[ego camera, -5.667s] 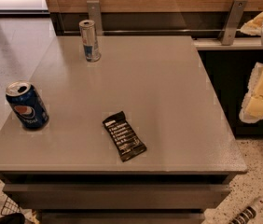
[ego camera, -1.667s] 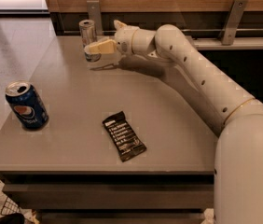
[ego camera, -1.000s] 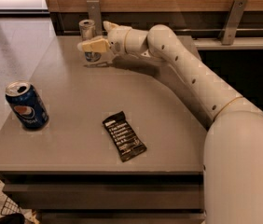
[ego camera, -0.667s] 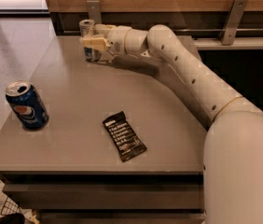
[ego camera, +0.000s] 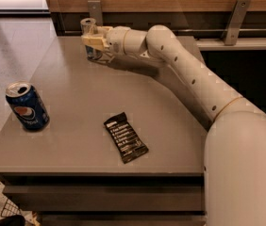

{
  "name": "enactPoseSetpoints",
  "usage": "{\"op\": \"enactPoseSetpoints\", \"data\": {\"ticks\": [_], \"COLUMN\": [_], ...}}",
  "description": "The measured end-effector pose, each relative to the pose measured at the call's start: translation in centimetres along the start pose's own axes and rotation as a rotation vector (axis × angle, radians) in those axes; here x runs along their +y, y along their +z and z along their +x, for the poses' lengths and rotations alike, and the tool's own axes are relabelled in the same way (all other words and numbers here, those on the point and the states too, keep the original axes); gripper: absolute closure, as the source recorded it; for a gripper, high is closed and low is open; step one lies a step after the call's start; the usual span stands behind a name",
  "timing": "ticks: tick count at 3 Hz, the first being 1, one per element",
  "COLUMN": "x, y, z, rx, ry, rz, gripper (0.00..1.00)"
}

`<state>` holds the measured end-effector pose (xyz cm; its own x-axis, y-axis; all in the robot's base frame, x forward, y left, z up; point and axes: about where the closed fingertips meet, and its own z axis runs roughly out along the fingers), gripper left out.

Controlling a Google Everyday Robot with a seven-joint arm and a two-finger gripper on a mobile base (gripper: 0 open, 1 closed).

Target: Move redbull can near pepsi can

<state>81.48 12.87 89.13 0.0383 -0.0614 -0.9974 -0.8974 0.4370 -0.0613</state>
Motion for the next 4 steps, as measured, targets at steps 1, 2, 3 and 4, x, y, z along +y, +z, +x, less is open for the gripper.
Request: {"op": "enactPoseSetpoints", "data": {"ticks": [1,2,3,4], "x": [0.2,0.5,1.8,4.2], "y": [0.2,-0.3,-2.5,-5.4], "z": [0.0,-0.6,-2.8,-5.4], "rx": [0.000,0.002,-0.015,-0.040], "ry": [0.000,0.011,0.022,0.015], "rz": [-0.003,-0.013,-0.020,-0.020], "gripper": [1.00,1.00,1.00,1.00]}}
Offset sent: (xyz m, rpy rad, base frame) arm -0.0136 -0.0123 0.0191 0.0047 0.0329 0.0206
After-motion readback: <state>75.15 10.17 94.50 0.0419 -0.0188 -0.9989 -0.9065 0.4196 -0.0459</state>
